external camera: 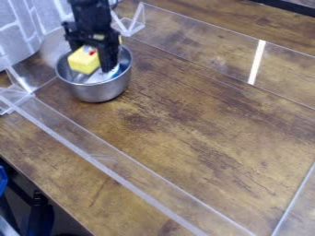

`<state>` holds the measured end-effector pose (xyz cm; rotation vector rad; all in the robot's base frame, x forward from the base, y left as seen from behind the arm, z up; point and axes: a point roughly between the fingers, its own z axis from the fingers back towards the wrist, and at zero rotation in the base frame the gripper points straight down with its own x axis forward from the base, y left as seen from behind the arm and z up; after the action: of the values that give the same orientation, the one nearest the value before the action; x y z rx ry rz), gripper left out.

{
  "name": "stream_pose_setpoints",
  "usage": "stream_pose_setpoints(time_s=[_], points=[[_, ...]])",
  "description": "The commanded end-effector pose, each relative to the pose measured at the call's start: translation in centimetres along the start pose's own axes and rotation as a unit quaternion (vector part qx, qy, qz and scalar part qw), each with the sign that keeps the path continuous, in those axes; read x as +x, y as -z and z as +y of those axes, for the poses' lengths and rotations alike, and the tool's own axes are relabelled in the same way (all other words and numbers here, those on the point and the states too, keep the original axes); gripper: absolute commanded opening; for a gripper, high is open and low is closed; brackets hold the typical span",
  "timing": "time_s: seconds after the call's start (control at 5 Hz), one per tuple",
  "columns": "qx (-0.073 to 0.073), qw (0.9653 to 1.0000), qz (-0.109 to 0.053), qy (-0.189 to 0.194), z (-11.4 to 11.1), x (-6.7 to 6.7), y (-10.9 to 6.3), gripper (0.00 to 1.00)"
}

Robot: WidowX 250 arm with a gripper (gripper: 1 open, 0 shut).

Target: Move the yellow butter to the left side of the table

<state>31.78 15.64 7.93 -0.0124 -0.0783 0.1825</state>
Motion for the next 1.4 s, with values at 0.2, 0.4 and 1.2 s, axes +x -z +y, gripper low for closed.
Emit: stream_pose_setpoints(time_s=[0.2, 0.4, 1.2], points=[[0.006, 0.9981, -0.062, -0.005, 1.2, 1.7, -3.9, 0.0], [0.004, 0.9982, -0.06, -0.007, 1.6, 1.9, -3.4, 0.0], [-0.003, 0.9987, -0.051, -0.009, 2.6, 2.9, -1.2, 0.0]])
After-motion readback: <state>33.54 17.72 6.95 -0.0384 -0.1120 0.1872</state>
